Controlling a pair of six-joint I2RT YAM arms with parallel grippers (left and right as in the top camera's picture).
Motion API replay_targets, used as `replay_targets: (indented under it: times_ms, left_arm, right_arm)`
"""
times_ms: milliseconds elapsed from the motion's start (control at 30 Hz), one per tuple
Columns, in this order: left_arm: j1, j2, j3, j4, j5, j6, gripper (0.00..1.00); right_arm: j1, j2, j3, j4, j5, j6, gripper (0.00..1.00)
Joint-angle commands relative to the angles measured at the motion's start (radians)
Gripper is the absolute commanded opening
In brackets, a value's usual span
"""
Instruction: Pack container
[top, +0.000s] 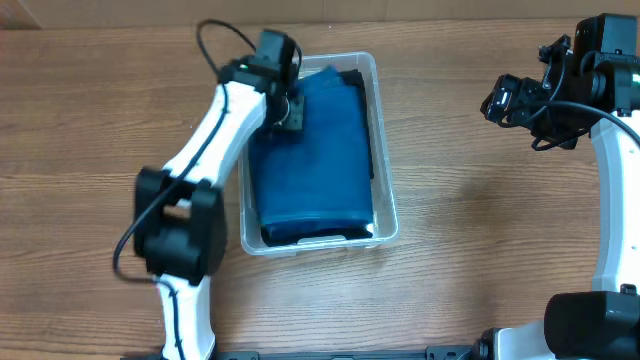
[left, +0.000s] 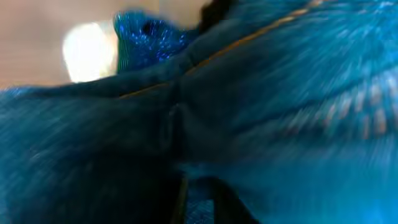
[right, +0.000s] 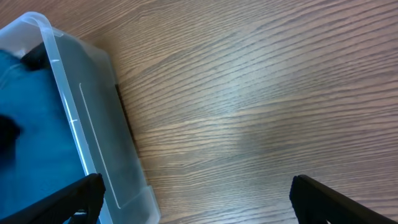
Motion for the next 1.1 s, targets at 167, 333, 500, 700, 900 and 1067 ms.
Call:
replay_targets:
  times_ms: [167,333,500,700,900,1067]
  left_arm:
    - [0.000,-0.077,0.100,-0.133,0.028,0.008,0.10]
    - [0.004,-0.407,0.151,-0.187,-0.188,0.008,1.00]
    - [0.209,-0.492,0.151,-0.293,-0.230,-0.113,1.00]
    - [0.399,-0.491,0.150,-0.403,-0.097,-0.035,1.00]
    - [0.352,-0.893,-0.111,-0.351,-0.119,-0.006,1.00]
    - [0.346,-1.489,-0.621,-0.212,-0.126,0.000,1.00]
  right_arm:
    - [0.003,-0.005,0.002,0.004,-0.001,-0.005,1.00]
    - [0.019,-0.005,0.003,0.033,-0.010,-0.045,1.00]
    - [0.196,-0.005,0.005,0.268,0.076,-0.143,1.00]
    - [0.256,-0.047,0.007,0.328,0.086,-0.083,1.00]
    - [0.243,-0.365,-0.172,0.306,0.115,-0.017,1.00]
    - [0.243,-0.838,-0.689,0.516,0.116,0.017,1.00]
